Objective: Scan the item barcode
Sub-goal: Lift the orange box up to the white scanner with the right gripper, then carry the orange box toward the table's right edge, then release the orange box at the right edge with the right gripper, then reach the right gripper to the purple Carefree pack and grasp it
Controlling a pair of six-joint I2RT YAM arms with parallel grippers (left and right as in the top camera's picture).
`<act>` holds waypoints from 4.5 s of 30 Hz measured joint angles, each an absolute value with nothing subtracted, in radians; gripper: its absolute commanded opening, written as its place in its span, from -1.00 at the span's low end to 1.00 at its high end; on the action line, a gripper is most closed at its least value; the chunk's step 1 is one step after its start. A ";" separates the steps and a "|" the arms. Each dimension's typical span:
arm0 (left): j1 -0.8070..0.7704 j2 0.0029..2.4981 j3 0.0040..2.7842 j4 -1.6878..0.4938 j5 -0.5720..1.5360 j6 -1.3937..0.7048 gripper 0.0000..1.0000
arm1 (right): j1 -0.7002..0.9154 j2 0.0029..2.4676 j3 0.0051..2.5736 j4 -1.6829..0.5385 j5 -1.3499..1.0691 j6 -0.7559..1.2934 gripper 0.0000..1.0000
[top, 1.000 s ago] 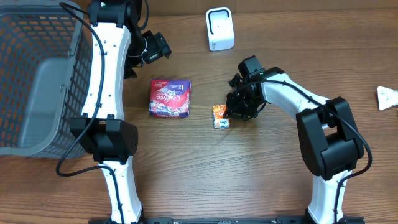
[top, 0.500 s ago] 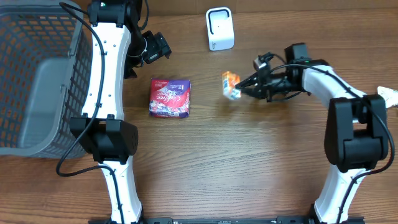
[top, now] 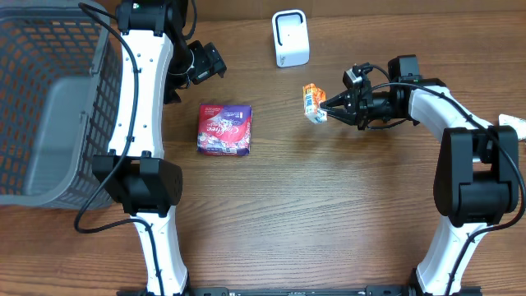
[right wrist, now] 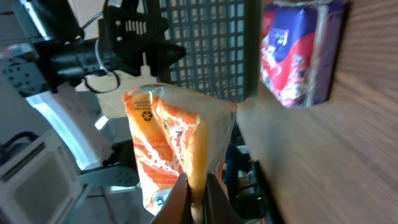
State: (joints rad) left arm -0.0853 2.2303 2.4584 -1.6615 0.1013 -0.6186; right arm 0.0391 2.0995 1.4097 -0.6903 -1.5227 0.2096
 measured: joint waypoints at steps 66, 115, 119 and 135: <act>-0.085 2.230 2.458 -1.661 0.101 -0.619 1.00 | -0.359 2.061 1.923 -1.063 0.516 0.364 -0.93; -0.085 2.230 2.458 -1.661 0.101 -0.619 0.99 | -0.776 2.072 1.615 -1.150 -0.086 0.452 -0.17; -0.085 2.230 2.458 -1.661 0.101 -0.619 1.00 | -0.775 2.070 1.714 -1.225 -0.289 0.378 0.05; -0.085 2.230 2.458 -1.661 0.101 -0.619 0.99 | -0.135 2.019 1.707 -1.009 -0.773 0.174 1.00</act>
State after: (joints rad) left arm -0.0853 2.2303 2.4577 -1.6608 0.1013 -0.6186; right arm -0.1352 2.0190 1.7073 -1.0088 -0.7727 0.1741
